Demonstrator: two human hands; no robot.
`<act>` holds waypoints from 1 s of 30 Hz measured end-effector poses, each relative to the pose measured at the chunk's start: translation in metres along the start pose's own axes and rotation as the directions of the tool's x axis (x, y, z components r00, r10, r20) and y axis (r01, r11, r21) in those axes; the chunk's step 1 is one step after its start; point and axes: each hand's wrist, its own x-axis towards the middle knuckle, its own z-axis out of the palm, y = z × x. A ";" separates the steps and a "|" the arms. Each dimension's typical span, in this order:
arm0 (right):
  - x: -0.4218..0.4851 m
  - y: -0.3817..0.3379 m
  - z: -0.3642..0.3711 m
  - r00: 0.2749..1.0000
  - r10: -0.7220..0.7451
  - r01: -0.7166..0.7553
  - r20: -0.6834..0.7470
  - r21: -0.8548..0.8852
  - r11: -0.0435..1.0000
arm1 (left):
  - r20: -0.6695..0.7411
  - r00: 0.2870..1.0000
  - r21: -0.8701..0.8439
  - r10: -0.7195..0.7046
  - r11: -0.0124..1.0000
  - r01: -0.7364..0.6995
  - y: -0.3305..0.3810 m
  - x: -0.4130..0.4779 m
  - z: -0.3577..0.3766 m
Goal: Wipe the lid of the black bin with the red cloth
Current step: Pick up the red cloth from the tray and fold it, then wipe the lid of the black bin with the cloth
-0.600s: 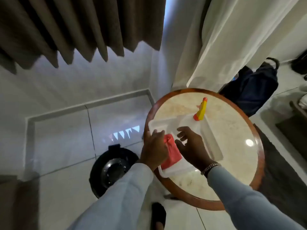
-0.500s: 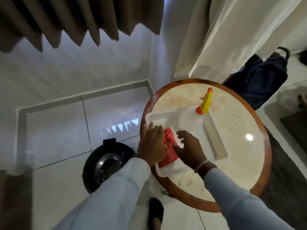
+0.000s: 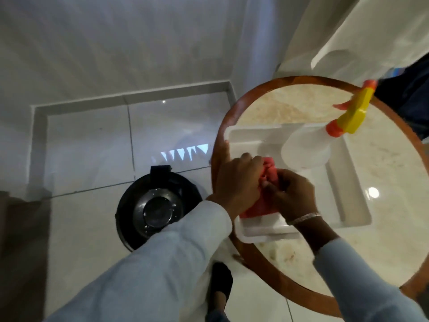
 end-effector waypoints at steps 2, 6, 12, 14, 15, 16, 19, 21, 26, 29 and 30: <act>-0.004 -0.010 -0.013 0.997 -0.071 0.071 -0.042 0.001 0.997 | -0.079 0.996 -0.167 -0.046 0.985 0.032 0.003 -0.006 -0.009; -0.012 -0.046 -0.029 0.981 -0.186 0.189 -0.051 0.042 0.981 | -0.160 0.965 -0.592 -0.210 0.802 0.076 0.001 -0.022 -0.041; -0.033 -0.117 -0.001 0.924 -0.376 0.377 -0.067 0.317 0.870 | -0.272 0.916 -0.712 -0.296 0.702 0.015 -0.052 -0.062 -0.092; -0.041 -0.132 0.033 0.904 -0.420 0.424 -0.083 0.306 0.852 | -0.270 0.910 -0.717 -0.314 0.697 0.027 -0.088 -0.080 -0.096; -0.044 -0.137 0.055 0.897 -0.429 0.439 -0.104 0.304 0.845 | -0.245 0.913 -0.721 -0.327 0.691 0.054 -0.107 -0.088 -0.096; -0.046 -0.138 0.080 0.895 -0.429 0.444 -0.120 0.306 0.842 | -0.217 0.914 -0.718 -0.343 0.691 0.089 -0.128 -0.097 -0.094; -0.051 -0.135 0.162 0.955 -0.297 0.282 -0.014 0.362 0.889 | -0.129 0.910 -0.684 -0.395 0.700 0.207 -0.188 -0.120 -0.075; -0.046 -0.131 0.207 0.974 -0.220 0.192 0.044 0.345 0.919 | -0.111 0.905 -0.647 -0.411 0.721 0.248 -0.225 -0.131 -0.056; -0.021 -0.106 0.280 0.988 -0.135 0.106 0.072 0.314 0.944 | 0.013 0.932 -0.570 -0.362 0.763 0.304 -0.323 -0.164 -0.004; -0.004 -0.086 0.291 0.993 -0.030 -0.008 0.113 0.323 0.946 | 0.219 0.941 -0.397 -0.256 0.858 0.326 -0.366 -0.189 0.029; -0.001 -0.076 0.295 0.990 0.013 -0.058 0.141 0.320 0.946 | 0.257 0.945 -0.334 -0.203 0.899 0.284 -0.376 -0.197 0.040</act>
